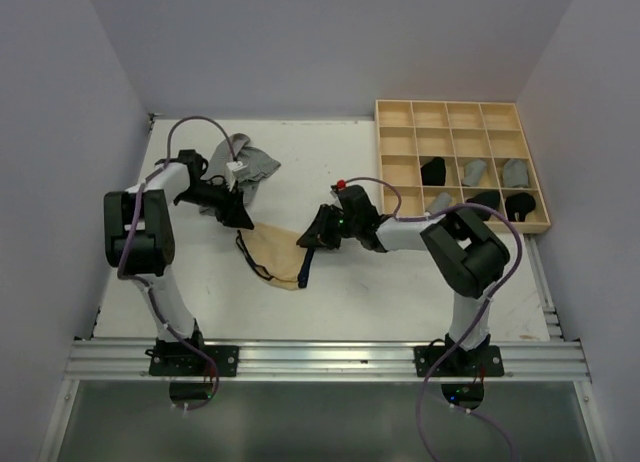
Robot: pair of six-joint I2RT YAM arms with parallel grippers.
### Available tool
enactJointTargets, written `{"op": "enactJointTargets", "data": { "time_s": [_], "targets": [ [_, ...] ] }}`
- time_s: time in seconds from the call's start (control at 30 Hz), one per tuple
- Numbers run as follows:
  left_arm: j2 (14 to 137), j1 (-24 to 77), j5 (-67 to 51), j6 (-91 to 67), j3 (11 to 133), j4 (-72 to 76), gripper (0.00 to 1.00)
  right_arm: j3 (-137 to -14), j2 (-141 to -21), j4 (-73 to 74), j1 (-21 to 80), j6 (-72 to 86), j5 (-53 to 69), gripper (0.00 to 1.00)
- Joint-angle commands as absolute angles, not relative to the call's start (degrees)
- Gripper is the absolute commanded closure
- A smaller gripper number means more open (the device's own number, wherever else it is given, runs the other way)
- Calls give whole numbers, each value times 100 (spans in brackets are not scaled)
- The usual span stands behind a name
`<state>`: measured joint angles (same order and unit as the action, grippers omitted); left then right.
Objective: Roll the underwear
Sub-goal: Fold the underwear
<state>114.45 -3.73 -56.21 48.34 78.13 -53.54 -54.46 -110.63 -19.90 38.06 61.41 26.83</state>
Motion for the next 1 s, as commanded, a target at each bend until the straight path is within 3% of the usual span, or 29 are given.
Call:
{"op": "enactJointTargets", "data": {
  "time_s": [0.0,0.17,0.4,0.57,0.8,0.97],
  "targets": [
    [10074,-343,-5792,5476,7121,-5188,53,-6020,-10205,-1144,3989,5248,2759,77],
    [9404,-203,-6231,5309,6058,-4896,55,-6091,-10537,-1229,4333,5430,2847,78],
    [9992,193,-7039,4390,5300,-4091,61,-5380,-11197,-2530,4544,6416,2769,80],
    [10625,422,-6628,2780,5203,-2674,64,-5142,-11355,-2127,4597,6302,2549,82],
    [11048,422,-6187,2547,5449,-2812,67,-5150,-11207,-1574,4588,6126,2391,84],
    [10066,422,-6390,3830,5879,-4224,62,-5360,-10460,-1214,4588,5810,2540,84]
  ]
}}
